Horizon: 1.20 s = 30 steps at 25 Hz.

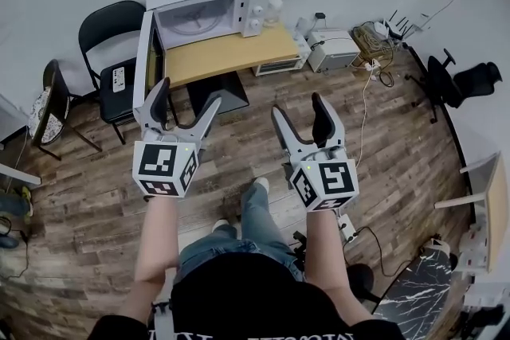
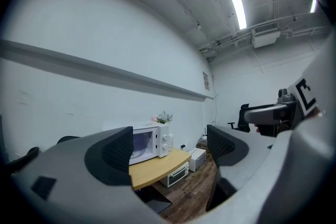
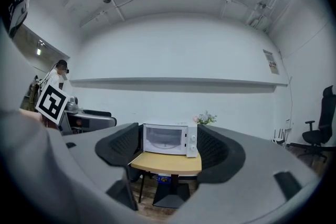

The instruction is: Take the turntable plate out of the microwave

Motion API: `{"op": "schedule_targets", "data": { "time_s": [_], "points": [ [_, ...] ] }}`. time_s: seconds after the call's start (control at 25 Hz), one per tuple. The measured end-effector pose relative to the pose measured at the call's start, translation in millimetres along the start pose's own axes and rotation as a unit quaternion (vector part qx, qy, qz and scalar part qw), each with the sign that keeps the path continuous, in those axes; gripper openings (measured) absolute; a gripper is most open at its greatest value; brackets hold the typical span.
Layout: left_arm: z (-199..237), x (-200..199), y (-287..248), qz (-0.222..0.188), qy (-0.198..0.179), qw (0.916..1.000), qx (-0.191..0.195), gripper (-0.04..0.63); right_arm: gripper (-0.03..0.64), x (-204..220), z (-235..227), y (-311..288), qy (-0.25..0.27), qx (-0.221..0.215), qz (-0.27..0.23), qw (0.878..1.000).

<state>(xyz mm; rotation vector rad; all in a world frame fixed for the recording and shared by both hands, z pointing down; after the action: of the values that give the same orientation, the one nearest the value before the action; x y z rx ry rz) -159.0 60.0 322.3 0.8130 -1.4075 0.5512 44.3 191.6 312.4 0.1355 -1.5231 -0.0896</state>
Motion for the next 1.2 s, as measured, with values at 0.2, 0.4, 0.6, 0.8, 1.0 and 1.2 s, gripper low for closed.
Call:
{"op": "schedule_targets", "data": {
  "time_s": [0.2,0.4,0.6,0.8,1.0,1.2],
  "points": [
    [10.6,8.8,-32.0,0.004,-0.001,0.9998,-0.019,0.442,0.356,11.5,-20.9,-41.4,-0.007,-0.024,0.001,1.0],
    [24.6,17.3,-69.2,0.008,0.002,0.9986,-0.053,0.442,0.356,16.7,-48.5,-92.0,-0.011,-0.054,-0.002,0.998],
    [36.6,23.2,-107.1,0.007,0.005,0.9959,-0.09,0.442,0.356,24.1,-83.7,-137.6,-0.021,-0.077,-0.005,0.997],
    [47.9,25.3,-141.0,0.007,0.004,0.9916,-0.129,0.442,0.356,29.5,-110.7,-187.2,-0.029,-0.11,-0.002,0.993],
    [58.7,32.6,-169.4,0.009,0.01,0.9854,-0.17,0.442,0.356,35.5,-128.8,-232.1,-0.03,-0.152,-0.002,0.988],
    [67.6,43.9,-194.3,0.006,0.029,0.978,-0.207,0.442,0.356,45.8,-145.7,-269.8,-0.038,-0.19,0.003,0.981]
  ]
}}
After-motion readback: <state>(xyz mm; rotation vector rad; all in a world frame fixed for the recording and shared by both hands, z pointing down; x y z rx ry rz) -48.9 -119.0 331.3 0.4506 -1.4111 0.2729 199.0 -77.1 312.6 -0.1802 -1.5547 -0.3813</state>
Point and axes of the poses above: the fingertips, and each gripper's own axes: y backward along the fingers, z to its left, x out of its underside, the point moved 7 cm from there along y, backward along the fingers, and after that the axes turned 7 degrees about -z, right-handed, at the moved point
